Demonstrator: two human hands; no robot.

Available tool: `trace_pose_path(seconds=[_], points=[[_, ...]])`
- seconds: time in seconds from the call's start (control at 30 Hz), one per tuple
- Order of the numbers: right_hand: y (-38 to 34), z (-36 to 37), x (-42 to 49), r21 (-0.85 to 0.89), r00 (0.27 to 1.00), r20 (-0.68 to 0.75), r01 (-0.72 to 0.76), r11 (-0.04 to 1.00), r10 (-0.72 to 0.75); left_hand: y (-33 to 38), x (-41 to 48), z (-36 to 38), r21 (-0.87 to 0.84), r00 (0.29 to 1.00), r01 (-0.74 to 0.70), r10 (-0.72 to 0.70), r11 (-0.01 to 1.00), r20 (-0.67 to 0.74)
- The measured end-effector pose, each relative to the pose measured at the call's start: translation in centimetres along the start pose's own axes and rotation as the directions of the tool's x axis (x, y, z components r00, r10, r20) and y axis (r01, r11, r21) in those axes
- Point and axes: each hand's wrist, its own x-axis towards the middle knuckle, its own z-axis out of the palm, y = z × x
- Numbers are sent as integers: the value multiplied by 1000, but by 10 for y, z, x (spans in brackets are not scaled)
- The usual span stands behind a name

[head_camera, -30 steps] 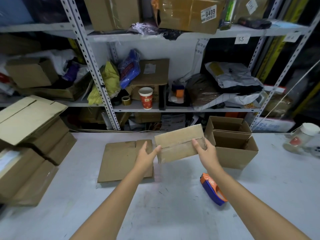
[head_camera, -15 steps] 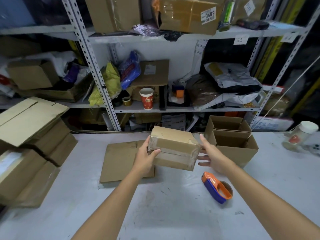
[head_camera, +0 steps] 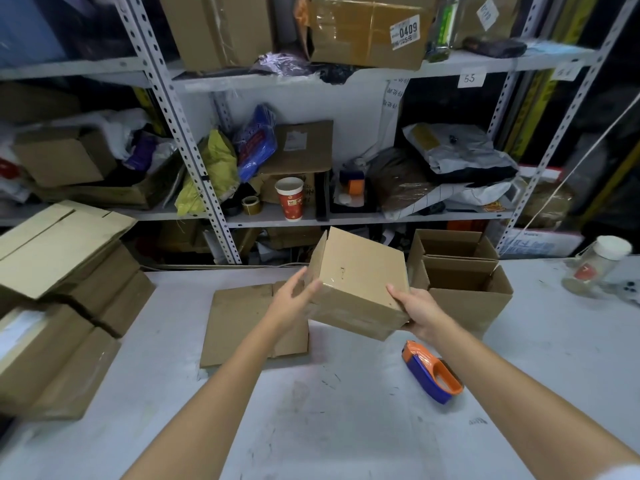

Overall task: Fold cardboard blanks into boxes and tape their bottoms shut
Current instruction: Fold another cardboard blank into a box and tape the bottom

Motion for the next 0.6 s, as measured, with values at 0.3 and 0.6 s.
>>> trace_pose_path(seconds=[0.3, 0.6], points=[[18, 8, -21, -221, 920, 167, 385, 896, -355, 11, 11, 7, -117, 988, 25, -42, 993, -148], [12, -6, -20, -275, 964, 83, 265, 924, -252, 7, 2, 22, -125, 999, -50, 47, 991, -23]])
